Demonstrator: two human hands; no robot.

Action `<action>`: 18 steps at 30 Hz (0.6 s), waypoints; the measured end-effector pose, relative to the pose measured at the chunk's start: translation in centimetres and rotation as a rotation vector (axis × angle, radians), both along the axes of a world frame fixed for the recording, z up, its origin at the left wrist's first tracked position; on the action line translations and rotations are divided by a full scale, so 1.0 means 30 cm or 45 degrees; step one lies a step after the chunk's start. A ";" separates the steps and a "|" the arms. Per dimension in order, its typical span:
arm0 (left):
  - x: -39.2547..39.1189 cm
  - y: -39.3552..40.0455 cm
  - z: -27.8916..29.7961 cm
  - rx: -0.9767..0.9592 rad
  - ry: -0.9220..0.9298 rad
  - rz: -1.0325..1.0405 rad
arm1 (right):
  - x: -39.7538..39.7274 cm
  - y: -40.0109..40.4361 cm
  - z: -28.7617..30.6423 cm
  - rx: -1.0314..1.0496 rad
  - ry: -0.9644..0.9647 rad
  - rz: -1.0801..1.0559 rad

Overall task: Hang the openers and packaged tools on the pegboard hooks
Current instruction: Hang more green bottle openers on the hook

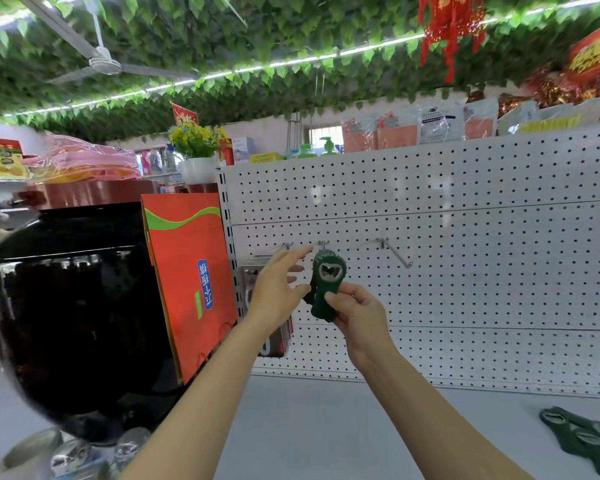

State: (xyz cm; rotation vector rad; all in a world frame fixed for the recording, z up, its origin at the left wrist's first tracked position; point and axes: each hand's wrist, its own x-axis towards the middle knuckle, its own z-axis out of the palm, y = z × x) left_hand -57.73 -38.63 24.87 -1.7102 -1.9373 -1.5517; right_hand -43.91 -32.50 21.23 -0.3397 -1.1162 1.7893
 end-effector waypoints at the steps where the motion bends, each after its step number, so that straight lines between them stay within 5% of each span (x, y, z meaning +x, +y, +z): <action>1: 0.002 -0.012 0.004 0.005 0.033 -0.015 | -0.010 0.005 0.004 -0.004 -0.007 -0.016; 9: -0.028 -0.025 0.002 -0.169 0.434 0.016 | -0.067 0.027 -0.021 -0.060 -0.052 -0.063; 18: -0.078 0.042 -0.019 -0.305 0.491 0.022 | -0.120 0.110 -0.026 -0.093 -0.096 -0.115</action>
